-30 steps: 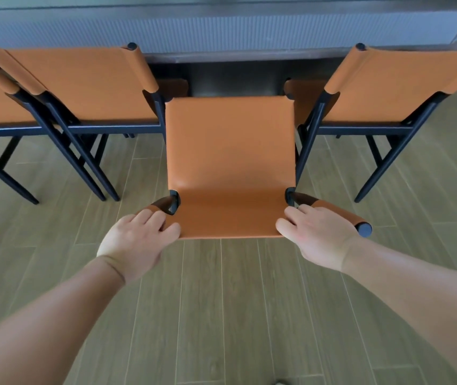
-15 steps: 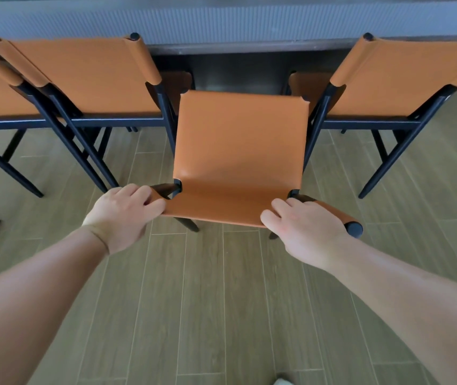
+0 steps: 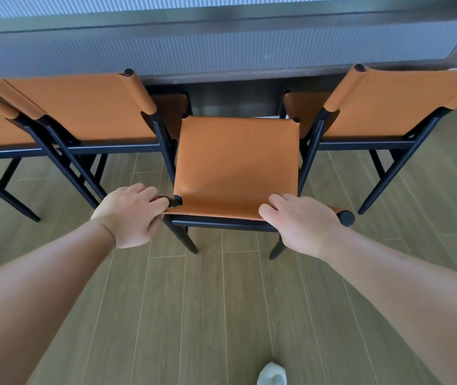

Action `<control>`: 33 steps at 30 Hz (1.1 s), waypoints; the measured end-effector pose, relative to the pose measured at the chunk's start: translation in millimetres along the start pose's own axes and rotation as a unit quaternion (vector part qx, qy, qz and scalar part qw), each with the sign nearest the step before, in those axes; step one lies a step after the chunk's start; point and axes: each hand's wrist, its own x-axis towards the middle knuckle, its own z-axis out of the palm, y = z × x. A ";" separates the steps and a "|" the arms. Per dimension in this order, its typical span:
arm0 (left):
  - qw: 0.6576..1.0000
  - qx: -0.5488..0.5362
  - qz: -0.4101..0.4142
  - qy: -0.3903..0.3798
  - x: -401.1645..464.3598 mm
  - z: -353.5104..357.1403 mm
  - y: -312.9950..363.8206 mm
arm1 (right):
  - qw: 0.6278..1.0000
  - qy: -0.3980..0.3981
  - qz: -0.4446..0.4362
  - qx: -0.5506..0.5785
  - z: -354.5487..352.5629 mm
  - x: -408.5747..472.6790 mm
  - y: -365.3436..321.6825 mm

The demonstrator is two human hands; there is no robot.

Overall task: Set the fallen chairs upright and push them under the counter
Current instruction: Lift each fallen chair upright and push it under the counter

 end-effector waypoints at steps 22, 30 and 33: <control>0.999 -0.012 -0.004 -0.037 157.1 6.6 -85.2 | 0.995 -0.082 -0.010 0.057 -11.7 118.9 129.0; 0.999 -0.022 0.024 0.017 164.4 12.3 -93.3 | 0.995 -0.063 -0.012 0.076 -4.7 126.8 134.9; 0.999 -0.012 0.033 0.016 166.9 11.7 -94.0 | 0.997 -0.040 -0.008 0.071 -0.3 127.0 136.0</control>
